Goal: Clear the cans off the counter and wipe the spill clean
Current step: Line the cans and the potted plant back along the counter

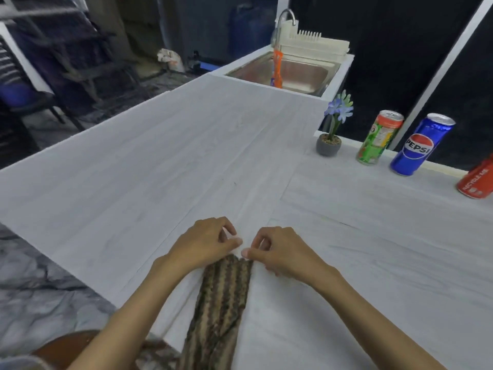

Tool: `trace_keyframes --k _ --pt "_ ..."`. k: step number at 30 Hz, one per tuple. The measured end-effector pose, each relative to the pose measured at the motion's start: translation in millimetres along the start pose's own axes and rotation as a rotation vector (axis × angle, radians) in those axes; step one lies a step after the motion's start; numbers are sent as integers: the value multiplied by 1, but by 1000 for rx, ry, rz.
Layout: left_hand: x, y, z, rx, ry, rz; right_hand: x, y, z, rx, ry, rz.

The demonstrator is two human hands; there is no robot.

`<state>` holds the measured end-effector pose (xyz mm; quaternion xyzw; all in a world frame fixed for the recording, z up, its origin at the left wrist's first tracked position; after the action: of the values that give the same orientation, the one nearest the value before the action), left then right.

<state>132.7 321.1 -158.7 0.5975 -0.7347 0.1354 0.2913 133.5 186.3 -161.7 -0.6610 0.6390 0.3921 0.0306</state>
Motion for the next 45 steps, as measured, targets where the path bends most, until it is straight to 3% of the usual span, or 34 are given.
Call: trace_keyframes --k 6,12,15,18,21,28,33,39,45 --pt "-14 44 12 -21 15 -178 -17 16 24 -21 154 -105" --pt "-14 80 20 40 86 -300 -25 29 36 -131 -23 -210" --pt "-11 114 22 238 576 -299 -32 42 41 -216 -103 -263" --pt "2 154 17 448 1027 -248 -36 60 57 -491 -238 -242" --pt "-1 193 13 682 1162 -242 -50 86 82 -754 -245 -310" --pt "-45 299 29 1242 1293 -396 -99 122 160 -846 -279 -388" --pt "-68 347 68 1121 1229 -594 -122 143 224 -951 -369 -295" --pt "-111 379 90 1368 1391 -627 -127 136 294 -953 -484 -138" --pt "-165 393 106 1432 1468 -705 -129 126 334 -898 -407 -97"
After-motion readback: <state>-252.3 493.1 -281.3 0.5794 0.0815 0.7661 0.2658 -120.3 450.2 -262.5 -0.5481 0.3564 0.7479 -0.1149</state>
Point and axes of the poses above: each hand's wrist, its own y-axis away from the middle knuckle, its own z-axis out of the palm, x = y × z, the point moved 8 cm from there along -y, towards the middle knuckle, and after that the axes turned 11 degrees about z, right-handed, at the moved point
